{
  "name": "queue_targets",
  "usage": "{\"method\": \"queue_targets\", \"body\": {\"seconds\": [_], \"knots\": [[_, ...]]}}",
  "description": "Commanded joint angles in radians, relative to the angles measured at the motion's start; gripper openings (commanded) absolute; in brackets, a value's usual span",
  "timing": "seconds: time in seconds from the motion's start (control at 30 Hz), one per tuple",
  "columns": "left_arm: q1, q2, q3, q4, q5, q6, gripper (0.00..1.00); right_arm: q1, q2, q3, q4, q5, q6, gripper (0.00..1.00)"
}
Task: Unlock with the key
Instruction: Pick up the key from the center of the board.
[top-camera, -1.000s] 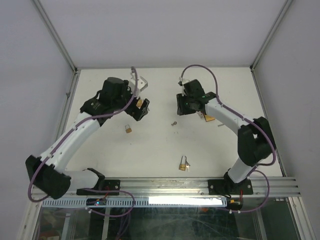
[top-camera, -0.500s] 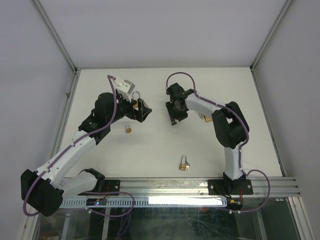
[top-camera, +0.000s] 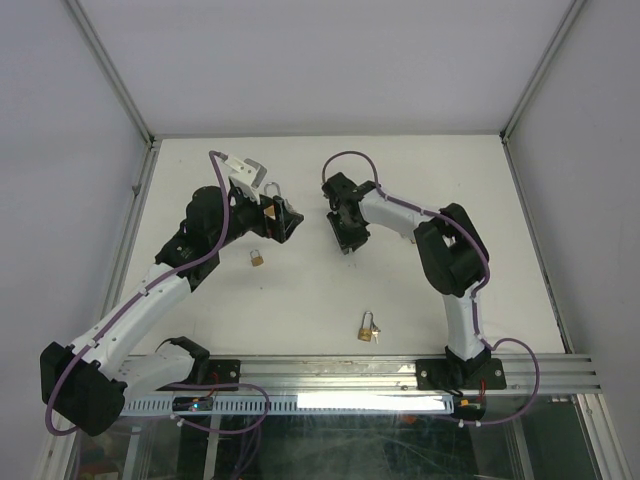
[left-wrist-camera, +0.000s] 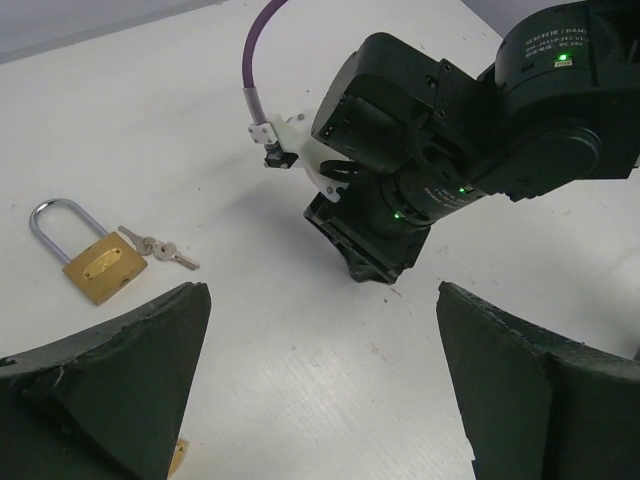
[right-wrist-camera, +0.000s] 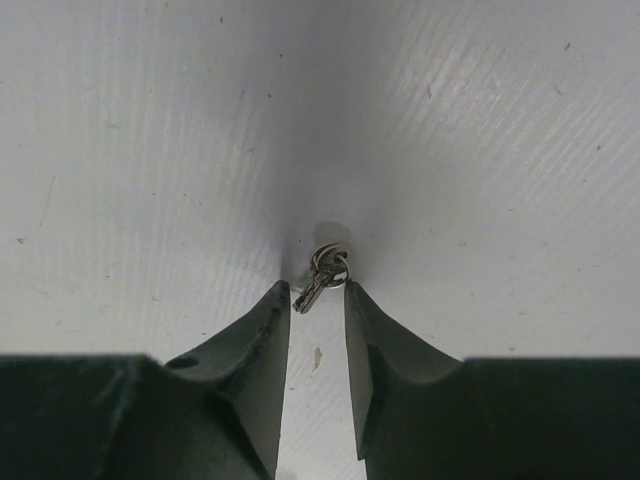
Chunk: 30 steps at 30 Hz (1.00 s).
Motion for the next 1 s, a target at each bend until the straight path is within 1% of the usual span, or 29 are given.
{"method": "queue_targets", "body": {"seconds": [0.0, 0.2, 0.3, 0.37, 0.5, 0.63, 0.7, 0.87, 0.97], "knots": [[0.008, -0.016, 0.01, 0.069, 0.019, 0.006, 0.99, 0.001, -0.026, -0.006, 0.008, 0.024, 0.008, 0.28], [0.008, -0.007, 0.026, 0.067, 0.022, 0.024, 0.99, 0.001, 0.004, 0.004, 0.026, 0.027, 0.0, 0.2], [0.008, -0.008, 0.028, 0.061, 0.028, 0.024, 0.99, -0.003, 0.01, 0.011, 0.025, 0.025, 0.0, 0.1], [0.008, -0.009, 0.026, 0.055, 0.031, 0.023, 0.99, -0.005, 0.002, 0.009, 0.031, 0.014, 0.003, 0.0], [0.008, -0.009, 0.024, 0.053, 0.041, 0.02, 0.99, -0.012, -0.035, 0.006, 0.043, -0.058, -0.009, 0.0], [0.008, -0.008, 0.024, 0.053, 0.052, 0.028, 0.99, -0.027, -0.132, -0.026, 0.103, -0.222, -0.034, 0.0], [0.008, -0.007, 0.02, 0.054, 0.064, 0.034, 0.99, -0.045, -0.194, -0.061, 0.152, -0.36, -0.048, 0.0], [0.008, -0.005, 0.023, 0.07, 0.115, 0.054, 0.99, -0.108, -0.324, -0.129, 0.225, -0.628, -0.069, 0.0], [0.009, -0.01, 0.024, 0.091, 0.191, 0.096, 0.98, -0.144, -0.405, -0.155, 0.26, -0.815, -0.099, 0.0]]}}
